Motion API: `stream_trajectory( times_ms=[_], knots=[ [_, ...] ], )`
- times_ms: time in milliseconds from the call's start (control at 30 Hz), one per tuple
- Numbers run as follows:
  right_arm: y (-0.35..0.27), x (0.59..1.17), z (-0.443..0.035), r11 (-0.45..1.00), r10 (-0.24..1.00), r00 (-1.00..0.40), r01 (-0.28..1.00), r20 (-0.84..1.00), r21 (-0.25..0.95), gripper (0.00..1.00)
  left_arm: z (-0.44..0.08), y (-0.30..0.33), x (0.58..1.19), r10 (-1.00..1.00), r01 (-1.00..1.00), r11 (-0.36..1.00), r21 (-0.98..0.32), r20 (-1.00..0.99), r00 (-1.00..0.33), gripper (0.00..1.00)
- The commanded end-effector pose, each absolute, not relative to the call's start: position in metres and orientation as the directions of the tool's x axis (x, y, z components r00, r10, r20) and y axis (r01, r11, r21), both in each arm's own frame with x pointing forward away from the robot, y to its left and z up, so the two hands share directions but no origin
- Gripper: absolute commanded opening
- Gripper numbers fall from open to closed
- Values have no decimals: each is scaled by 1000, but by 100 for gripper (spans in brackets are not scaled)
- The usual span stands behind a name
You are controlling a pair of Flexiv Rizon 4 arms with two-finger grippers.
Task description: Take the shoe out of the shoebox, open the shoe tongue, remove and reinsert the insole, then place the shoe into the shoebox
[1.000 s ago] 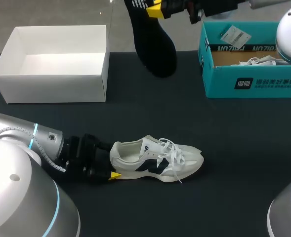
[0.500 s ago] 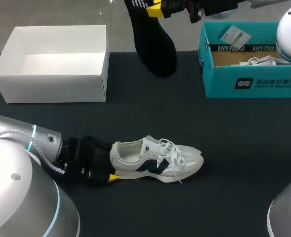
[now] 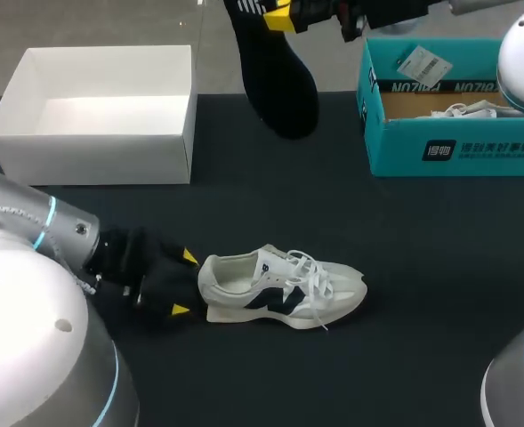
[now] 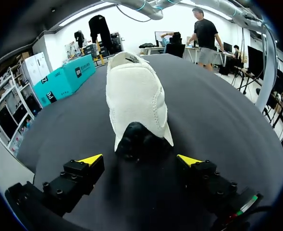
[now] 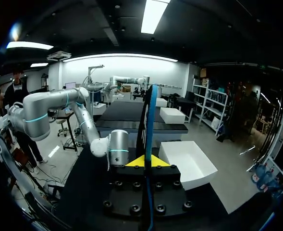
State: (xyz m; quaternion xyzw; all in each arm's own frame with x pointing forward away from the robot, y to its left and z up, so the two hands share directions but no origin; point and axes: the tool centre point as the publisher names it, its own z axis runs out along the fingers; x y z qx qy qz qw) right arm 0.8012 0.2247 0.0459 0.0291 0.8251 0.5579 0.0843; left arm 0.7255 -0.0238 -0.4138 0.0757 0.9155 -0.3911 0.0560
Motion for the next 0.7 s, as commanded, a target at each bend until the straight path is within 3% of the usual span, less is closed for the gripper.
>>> stream_trajectory(
  times_ms=[33, 300, 367, 700],
  knots=[
    [226, 802, 45, 377, 143, -984, -45, -106, 925, 0, -370, -6, 725, 154, 206, 816, -540, -140, -978, 100],
    [226, 802, 45, 377, 143, -984, -45, -106, 925, 0, -334, -3, 713, 162, 217, 900, -377, -171, -972, 100],
    [226, 802, 45, 377, 143, -984, -45, -106, 925, 0, -327, -4, 712, 176, 219, 884, -413, -140, -974, 100],
    [226, 802, 45, 377, 143, -984, -45, -106, 925, 0, -307, -4, 714, 199, 244, 905, -349, -162, -967, 100]
  ],
)
